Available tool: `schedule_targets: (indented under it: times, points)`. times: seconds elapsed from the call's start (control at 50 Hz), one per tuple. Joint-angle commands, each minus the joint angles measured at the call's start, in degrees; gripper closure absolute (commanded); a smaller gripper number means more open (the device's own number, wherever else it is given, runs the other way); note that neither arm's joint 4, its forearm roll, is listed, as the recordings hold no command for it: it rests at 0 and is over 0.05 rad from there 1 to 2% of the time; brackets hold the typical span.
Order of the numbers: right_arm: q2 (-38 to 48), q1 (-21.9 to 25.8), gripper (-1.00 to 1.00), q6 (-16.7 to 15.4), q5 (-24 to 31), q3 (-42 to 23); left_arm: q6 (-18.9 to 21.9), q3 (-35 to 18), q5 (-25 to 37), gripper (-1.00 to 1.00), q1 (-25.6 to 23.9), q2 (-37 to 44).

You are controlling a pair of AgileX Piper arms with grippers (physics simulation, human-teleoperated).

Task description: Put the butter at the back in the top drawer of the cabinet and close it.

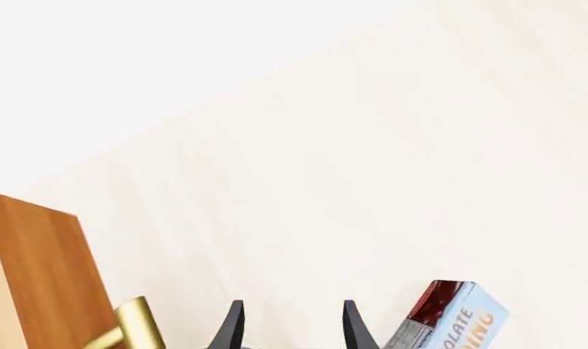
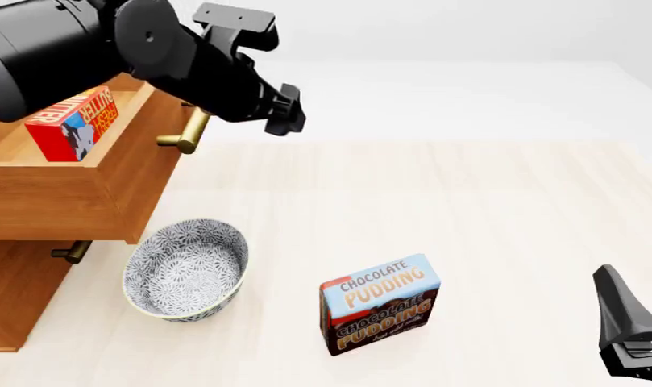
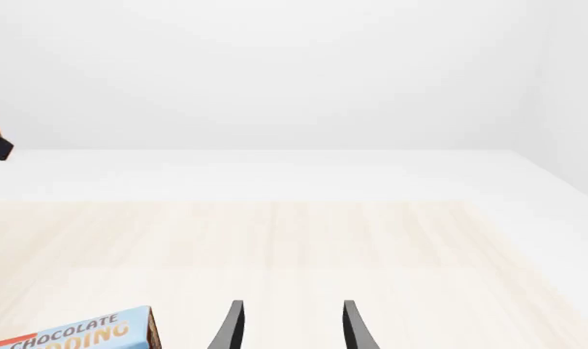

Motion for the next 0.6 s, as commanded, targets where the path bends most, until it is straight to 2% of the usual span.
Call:
schedule_targets:
  times: [0.02,0.6]
  points:
    - [0.0,0.0,-1.0,0.0,0.0,0.0,0.4,1.5,-0.9,-1.0,1.4,0.5]
    - [0.0,0.0,-1.0,0.0,0.0,0.0,0.9,4.2,-1.7,-1.0,4.4,0.6]
